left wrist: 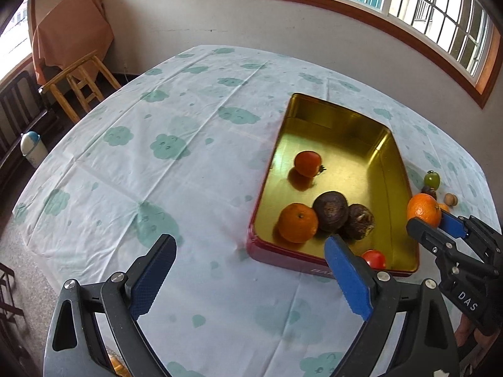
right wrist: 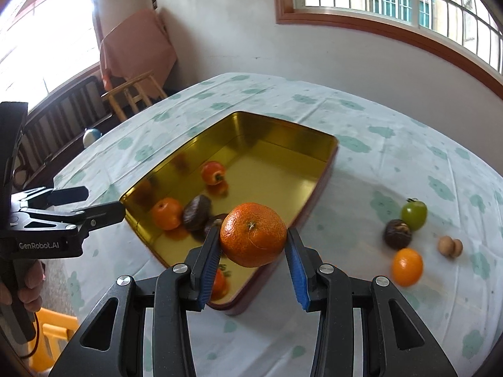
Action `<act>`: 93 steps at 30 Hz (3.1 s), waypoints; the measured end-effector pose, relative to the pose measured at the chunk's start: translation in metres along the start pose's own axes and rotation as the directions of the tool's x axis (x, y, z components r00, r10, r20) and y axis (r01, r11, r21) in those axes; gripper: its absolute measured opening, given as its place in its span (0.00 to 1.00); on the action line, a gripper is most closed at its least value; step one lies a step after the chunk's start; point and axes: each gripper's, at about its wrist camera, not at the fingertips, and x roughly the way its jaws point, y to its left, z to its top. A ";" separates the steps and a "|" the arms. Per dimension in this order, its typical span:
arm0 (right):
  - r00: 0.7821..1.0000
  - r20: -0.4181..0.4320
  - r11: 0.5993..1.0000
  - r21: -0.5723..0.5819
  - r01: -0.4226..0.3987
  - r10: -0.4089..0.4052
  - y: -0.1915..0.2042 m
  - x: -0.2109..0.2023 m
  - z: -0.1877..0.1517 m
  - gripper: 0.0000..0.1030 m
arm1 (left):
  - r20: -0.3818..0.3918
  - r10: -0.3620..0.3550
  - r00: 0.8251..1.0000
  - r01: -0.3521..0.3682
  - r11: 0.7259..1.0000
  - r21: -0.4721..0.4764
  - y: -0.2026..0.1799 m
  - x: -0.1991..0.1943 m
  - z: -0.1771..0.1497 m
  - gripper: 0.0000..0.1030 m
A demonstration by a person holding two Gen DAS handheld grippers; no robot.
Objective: Organize fruits
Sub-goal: 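Carry the mandarin over the tin and open the right tool, then move the right tool to the two small brown fruits and grasp them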
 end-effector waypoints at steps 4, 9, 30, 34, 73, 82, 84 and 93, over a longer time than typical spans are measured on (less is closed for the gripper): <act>1.000 -0.018 1.000 -0.026 -0.014 0.013 0.009 0.009 0.001 0.41 | -0.013 0.010 1.000 -0.010 1.000 -0.002 0.005 0.002 -0.002 0.91; 0.999 -0.036 0.998 -0.050 -0.023 0.022 0.021 0.019 0.000 0.41 | -0.021 0.017 1.000 -0.017 1.000 -0.015 0.011 0.004 -0.004 0.91; 0.996 -0.087 0.997 -0.075 -0.007 0.000 0.028 0.039 -0.007 0.41 | -0.030 0.013 0.999 -0.014 0.999 -0.031 0.018 0.007 -0.007 0.91; 0.997 -0.083 0.997 -0.074 -0.008 0.002 0.028 0.039 -0.006 0.42 | -0.029 0.016 0.999 -0.017 0.999 -0.028 0.018 0.007 -0.008 0.91; 0.959 -0.002 0.912 0.307 0.271 -0.284 -0.162 -0.044 -0.038 0.43 | 0.010 -0.015 1.000 0.014 0.997 0.080 -0.029 -0.005 0.001 0.91; 0.951 -0.056 0.869 0.393 0.300 -0.304 -0.204 -0.025 -0.040 0.45 | -0.001 -0.013 1.000 0.013 0.996 0.092 -0.035 0.000 0.004 0.91; 0.953 -0.064 0.864 0.407 0.295 -0.295 -0.207 -0.019 -0.039 0.46 | -0.005 -0.013 1.000 0.014 0.996 0.092 -0.036 0.001 0.005 0.91; 0.952 -0.104 0.816 0.493 0.301 -0.288 -0.223 0.004 -0.036 0.49 | -0.016 -0.006 1.000 0.008 0.996 0.090 -0.034 0.007 0.007 0.91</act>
